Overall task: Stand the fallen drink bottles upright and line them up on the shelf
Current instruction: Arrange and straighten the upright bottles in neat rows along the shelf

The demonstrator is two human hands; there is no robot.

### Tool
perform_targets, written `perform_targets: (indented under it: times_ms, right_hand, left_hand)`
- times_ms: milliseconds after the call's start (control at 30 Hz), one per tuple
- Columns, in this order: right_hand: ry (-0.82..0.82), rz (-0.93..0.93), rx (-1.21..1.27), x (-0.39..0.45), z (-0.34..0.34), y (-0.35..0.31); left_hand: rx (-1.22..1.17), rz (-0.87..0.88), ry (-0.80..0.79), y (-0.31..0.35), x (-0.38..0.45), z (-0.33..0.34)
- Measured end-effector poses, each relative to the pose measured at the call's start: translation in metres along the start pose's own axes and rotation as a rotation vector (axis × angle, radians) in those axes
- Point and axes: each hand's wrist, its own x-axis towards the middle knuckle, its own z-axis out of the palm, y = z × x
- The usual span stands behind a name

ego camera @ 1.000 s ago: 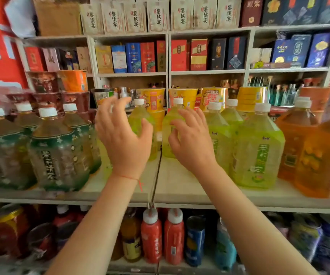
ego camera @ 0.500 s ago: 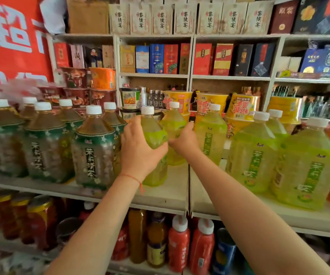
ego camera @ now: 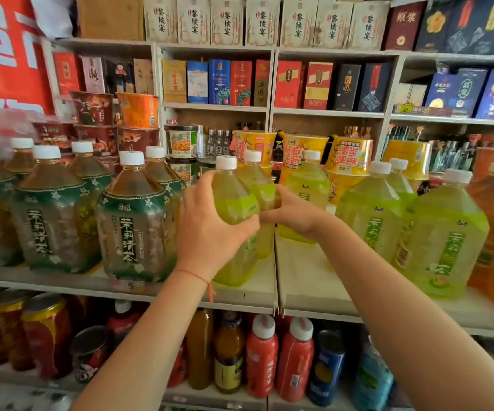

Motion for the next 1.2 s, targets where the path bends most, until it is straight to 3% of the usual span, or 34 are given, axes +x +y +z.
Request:
perform_targets:
  times_ms: [100, 300, 500, 600, 667, 733, 900, 1200]
  right_hand:
    - [-0.049, 0.003, -0.006, -0.006, 0.002, -0.005]
    - [0.038, 0.056, -0.009, -0.014, 0.006, 0.001]
    - [0.294, 0.175, 0.223, -0.036, 0.022, 0.003]
    - [0.431, 0.257, 0.411, -0.043, 0.038, -0.003]
    - [0.445, 0.27, 0.471, -0.043, 0.051, -0.009]
    - [0.464, 0.279, 0.496, -0.042, 0.063, -0.016]
    - [0.537, 0.266, 0.561, -0.034, 0.079, -0.024]
    - [0.388, 0.278, 0.699, -0.037, 0.088, -0.019]
  left_hand:
    - [-0.02, 0.023, 0.018, 0.01, -0.01, 0.002]
    - [-0.057, -0.017, 0.062, 0.011, -0.015, 0.005]
    - [0.023, -0.074, 0.134, 0.02, -0.018, 0.013]
    - [-0.414, -0.328, 0.072, 0.009, -0.007, 0.007]
    - [-0.76, -0.613, -0.099, -0.001, 0.005, 0.001]
    - [-0.889, -0.733, -0.229, -0.011, 0.015, 0.0]
    - [-1.034, -0.712, -0.303, -0.013, 0.025, 0.006]
    - [-1.056, -0.659, -0.252, -0.013, 0.009, 0.004]
